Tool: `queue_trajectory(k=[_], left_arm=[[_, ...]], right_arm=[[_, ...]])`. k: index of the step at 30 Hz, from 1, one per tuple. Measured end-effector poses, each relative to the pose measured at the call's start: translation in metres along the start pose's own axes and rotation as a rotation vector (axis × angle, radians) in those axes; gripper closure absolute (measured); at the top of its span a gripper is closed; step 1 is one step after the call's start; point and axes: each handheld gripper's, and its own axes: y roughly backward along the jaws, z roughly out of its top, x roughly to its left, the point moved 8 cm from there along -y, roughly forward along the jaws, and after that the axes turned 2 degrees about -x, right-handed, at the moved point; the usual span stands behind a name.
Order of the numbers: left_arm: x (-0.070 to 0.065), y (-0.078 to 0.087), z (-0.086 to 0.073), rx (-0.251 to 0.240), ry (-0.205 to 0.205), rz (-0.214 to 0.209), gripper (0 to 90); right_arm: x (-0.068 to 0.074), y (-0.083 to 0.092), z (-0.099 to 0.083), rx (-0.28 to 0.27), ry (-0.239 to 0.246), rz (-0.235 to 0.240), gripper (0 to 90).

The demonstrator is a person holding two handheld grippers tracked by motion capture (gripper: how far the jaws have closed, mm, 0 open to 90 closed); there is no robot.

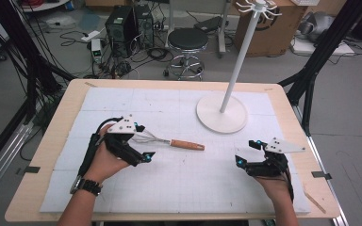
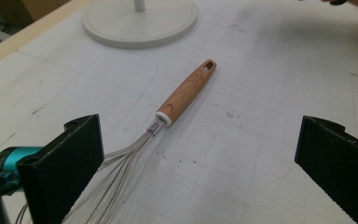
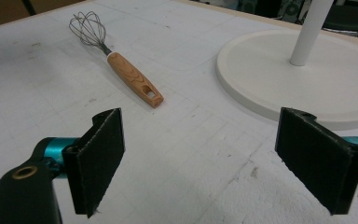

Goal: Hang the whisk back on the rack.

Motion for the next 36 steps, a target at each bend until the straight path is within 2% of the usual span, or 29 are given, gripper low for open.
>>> queue_trajectory(k=[4, 6, 9, 11, 12, 15, 18, 22, 27, 34, 36], left_arm=[[0.0, -0.021, 0.012, 0.06, -0.041, -0.021, 1.7], [0.001, -0.032, 0.015, 0.064, -0.043, -0.041, 1.7], [0.002, -0.049, 0.014, 0.139, -0.064, -0.043, 1.7], [0.0, -0.059, 0.018, 0.157, -0.083, -0.052, 1.7], [-0.001, -0.063, 0.02, 0.156, -0.087, -0.06, 1.7], [0.0, -0.076, 0.024, 0.203, -0.098, -0.071, 1.7], [0.001, -0.088, 0.027, 0.228, -0.097, -0.085, 1.7], [0.006, -0.103, 0.023, 0.297, -0.113, -0.078, 1.7], [0.012, -0.113, 0.012, 0.342, -0.094, -0.077, 1.7], [0.012, -0.124, 0.002, 0.397, -0.109, -0.08, 1.7], [0.014, -0.127, -0.003, 0.422, -0.114, -0.065, 1.7]], right_arm=[[-0.001, 0.0, 0.0, -0.003, 0.004, 0.001, 15.0], [-0.001, 0.0, 0.0, -0.003, -0.002, 0.001, 15.0], [0.0, 0.001, -0.001, 0.0, -0.002, 0.002, 15.0], [-0.001, 0.001, -0.002, 0.0, -0.003, 0.002, 15.0], [-0.001, 0.001, -0.002, 0.0, -0.006, 0.003, 15.0], [-0.001, 0.0, -0.002, 0.0, -0.005, 0.003, 15.0], [-0.001, 0.0, -0.003, 0.003, -0.003, 0.003, 15.0], [-0.001, 0.001, -0.003, 0.003, -0.007, 0.003, 15.0], [-0.002, 0.002, -0.003, -0.001, -0.009, 0.001, 15.0], [-0.002, 0.001, -0.004, 0.004, -0.006, -0.001, 15.0], [-0.002, 0.0, -0.004, 0.003, -0.003, -0.003, 15.0]])
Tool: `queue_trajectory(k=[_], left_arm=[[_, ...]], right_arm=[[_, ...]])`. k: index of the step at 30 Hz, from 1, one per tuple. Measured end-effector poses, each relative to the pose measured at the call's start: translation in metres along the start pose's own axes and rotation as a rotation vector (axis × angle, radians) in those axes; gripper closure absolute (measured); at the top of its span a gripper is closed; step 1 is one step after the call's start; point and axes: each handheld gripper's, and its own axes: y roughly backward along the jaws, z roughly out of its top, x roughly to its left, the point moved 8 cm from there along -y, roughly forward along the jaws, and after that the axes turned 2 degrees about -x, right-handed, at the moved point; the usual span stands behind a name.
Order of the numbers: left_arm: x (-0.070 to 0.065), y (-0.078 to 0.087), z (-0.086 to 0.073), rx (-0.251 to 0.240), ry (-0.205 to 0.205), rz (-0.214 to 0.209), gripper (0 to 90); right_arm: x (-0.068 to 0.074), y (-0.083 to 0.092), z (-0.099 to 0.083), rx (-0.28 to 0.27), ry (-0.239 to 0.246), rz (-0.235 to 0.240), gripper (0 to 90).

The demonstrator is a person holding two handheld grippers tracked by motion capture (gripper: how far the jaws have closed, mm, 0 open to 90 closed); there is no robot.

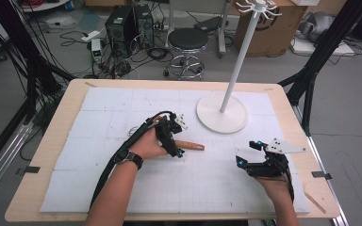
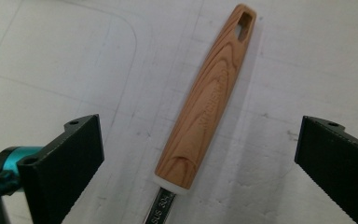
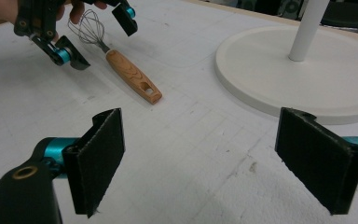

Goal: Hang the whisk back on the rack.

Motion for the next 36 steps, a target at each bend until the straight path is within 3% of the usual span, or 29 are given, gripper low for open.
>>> queue_trajectory(k=[4, 7, 12, 17, 18, 19, 24, 29, 31, 36], left_arm=[[0.005, -0.006, -0.008, 0.066, -0.006, 0.021, 6.0], [0.007, -0.007, -0.012, 0.098, -0.004, 0.024, 18.6], [0.003, -0.005, -0.012, 0.089, -0.002, -0.042, 38.6], [0.002, -0.003, -0.012, 0.102, 0.001, -0.044, 51.0], [0.002, -0.002, -0.012, 0.111, -0.013, -0.039, 59.9], [0.001, -0.002, -0.012, 0.118, -0.016, -0.032, 61.9], [-0.003, -0.003, -0.009, 0.172, -0.024, -0.021, 67.1], [-0.004, -0.003, -0.006, 0.222, -0.063, -0.014, 70.2], [-0.006, -0.002, -0.007, 0.224, -0.035, -0.032, 70.9], [-0.005, 0.001, -0.011, 0.232, -0.026, -0.053, 71.5]], right_arm=[[0.002, -0.001, -0.001, 0.008, 0.006, 0.004, 15.1], [0.003, -0.002, -0.001, 0.014, 0.006, 0.005, 15.1], [0.001, -0.002, -0.001, 0.008, 0.01, 0.0, 15.1], [0.002, -0.003, -0.001, 0.012, 0.01, 0.005, 15.3], [0.003, -0.003, -0.001, 0.012, 0.012, 0.004, 15.4], [0.003, -0.003, -0.001, 0.012, 0.012, 0.005, 15.4], [0.004, -0.004, -0.002, 0.022, 0.023, 0.001, 15.4], [0.005, -0.003, -0.001, 0.017, 0.028, 0.001, 15.6], [0.004, -0.002, -0.001, 0.016, 0.021, 0.001, 15.6], [0.004, -0.002, -0.001, 0.013, 0.025, -0.001, 15.6]])
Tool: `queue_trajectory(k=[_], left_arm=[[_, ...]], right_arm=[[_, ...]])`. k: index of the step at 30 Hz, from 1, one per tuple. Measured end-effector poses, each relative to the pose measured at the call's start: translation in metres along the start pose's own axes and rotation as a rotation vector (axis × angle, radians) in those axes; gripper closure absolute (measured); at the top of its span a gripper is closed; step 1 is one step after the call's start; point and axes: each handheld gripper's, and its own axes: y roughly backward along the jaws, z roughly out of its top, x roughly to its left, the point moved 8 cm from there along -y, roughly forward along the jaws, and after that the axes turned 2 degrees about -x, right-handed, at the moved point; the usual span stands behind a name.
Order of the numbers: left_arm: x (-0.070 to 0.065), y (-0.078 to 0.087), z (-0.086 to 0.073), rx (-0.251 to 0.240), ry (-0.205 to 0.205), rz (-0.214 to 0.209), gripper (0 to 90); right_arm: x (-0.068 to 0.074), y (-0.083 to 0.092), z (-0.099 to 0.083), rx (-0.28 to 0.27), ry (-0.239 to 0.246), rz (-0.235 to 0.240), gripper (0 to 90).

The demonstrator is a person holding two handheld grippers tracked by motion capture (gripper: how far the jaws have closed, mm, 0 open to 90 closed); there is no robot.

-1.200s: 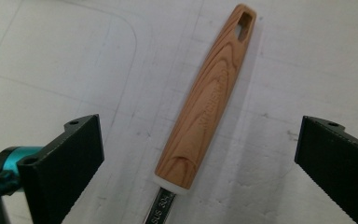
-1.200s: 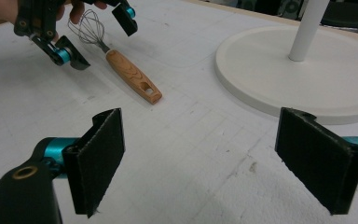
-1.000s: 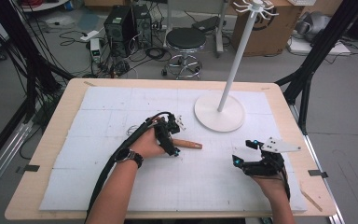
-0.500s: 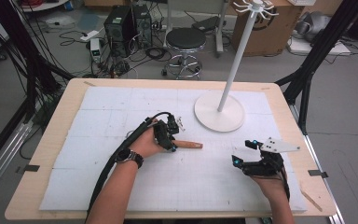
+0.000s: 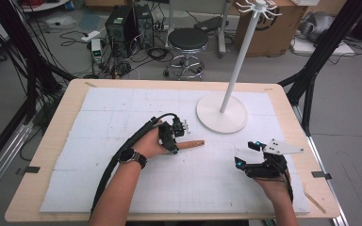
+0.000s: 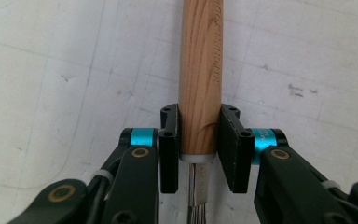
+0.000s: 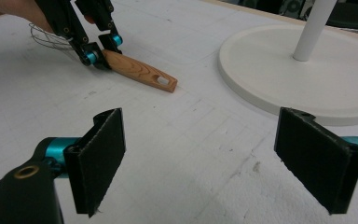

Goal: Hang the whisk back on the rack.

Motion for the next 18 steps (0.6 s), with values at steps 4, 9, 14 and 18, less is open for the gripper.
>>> queue_trajectory(k=[4, 9, 14, 18], left_arm=[[-0.001, 0.006, -0.001, -0.028, 0.011, -0.015, 71.4], [0.0, 0.025, 0.007, -0.143, 0.043, -0.025, 71.4], [0.001, 0.047, 0.015, -0.264, 0.065, -0.033, 71.4], [0.003, 0.065, 0.021, -0.359, 0.082, -0.034, 71.5]], right_arm=[[0.001, 0.0, 0.0, -0.001, -0.004, 0.002, 15.6], [0.0, 0.0, 0.0, -0.002, -0.002, 0.002, 15.6], [0.001, -0.001, 0.001, -0.004, -0.005, 0.005, 15.6], [0.002, -0.001, 0.001, -0.005, -0.007, 0.011, 15.6]])
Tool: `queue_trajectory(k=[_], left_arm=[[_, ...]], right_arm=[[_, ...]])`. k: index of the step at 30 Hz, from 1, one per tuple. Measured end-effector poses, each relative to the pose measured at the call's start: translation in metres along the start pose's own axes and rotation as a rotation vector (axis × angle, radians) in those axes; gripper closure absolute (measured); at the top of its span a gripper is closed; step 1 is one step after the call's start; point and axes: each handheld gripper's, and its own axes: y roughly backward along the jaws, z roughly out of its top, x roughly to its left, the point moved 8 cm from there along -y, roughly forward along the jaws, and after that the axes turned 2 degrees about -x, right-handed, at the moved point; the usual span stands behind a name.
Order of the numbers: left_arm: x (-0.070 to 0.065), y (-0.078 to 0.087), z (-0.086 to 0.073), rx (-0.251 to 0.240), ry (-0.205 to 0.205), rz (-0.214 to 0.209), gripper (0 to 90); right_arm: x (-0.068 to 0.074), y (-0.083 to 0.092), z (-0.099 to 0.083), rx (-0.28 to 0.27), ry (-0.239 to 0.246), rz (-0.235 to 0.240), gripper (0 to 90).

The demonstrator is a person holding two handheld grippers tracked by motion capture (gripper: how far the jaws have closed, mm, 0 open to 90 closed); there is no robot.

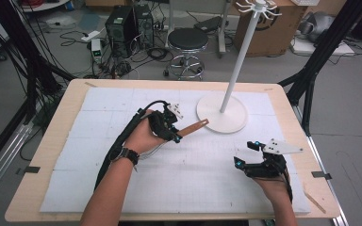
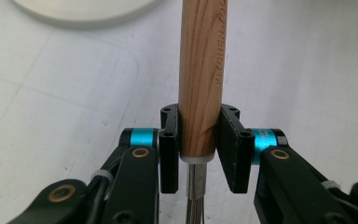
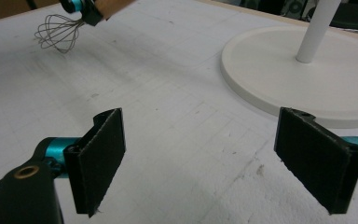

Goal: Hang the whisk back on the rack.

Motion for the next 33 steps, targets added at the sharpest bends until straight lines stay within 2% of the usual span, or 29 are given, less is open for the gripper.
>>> queue_trajectory(k=[7, 10, 15, 18, 21, 28, 33], left_arm=[[-0.002, 0.018, 0.016, -0.126, 0.013, -0.019, 71.5], [-0.001, 0.024, 0.022, -0.165, 0.013, -0.026, 71.6], [-0.001, 0.033, 0.035, -0.194, 0.004, -0.041, 71.6], [-0.002, 0.038, 0.046, -0.193, -0.018, -0.044, 71.5], [-0.004, 0.043, 0.06, -0.225, -0.028, -0.058, 71.6], [-0.005, 0.052, 0.089, -0.264, -0.055, -0.109, 71.6], [-0.007, 0.055, 0.112, -0.294, -0.081, -0.16, 71.6]], right_arm=[[0.002, -0.001, 0.001, -0.003, 0.003, 0.008, 15.6], [0.002, -0.001, 0.001, -0.002, 0.001, 0.008, 15.6], [0.002, -0.002, 0.001, -0.003, 0.006, 0.008, 15.6], [0.002, -0.002, 0.001, -0.002, 0.007, 0.007, 15.6], [0.001, -0.001, 0.002, -0.006, 0.006, 0.008, 15.6], [0.002, 0.0, 0.002, -0.01, 0.002, 0.01, 15.6], [0.002, 0.0, 0.002, -0.005, 0.001, 0.011, 15.6]])
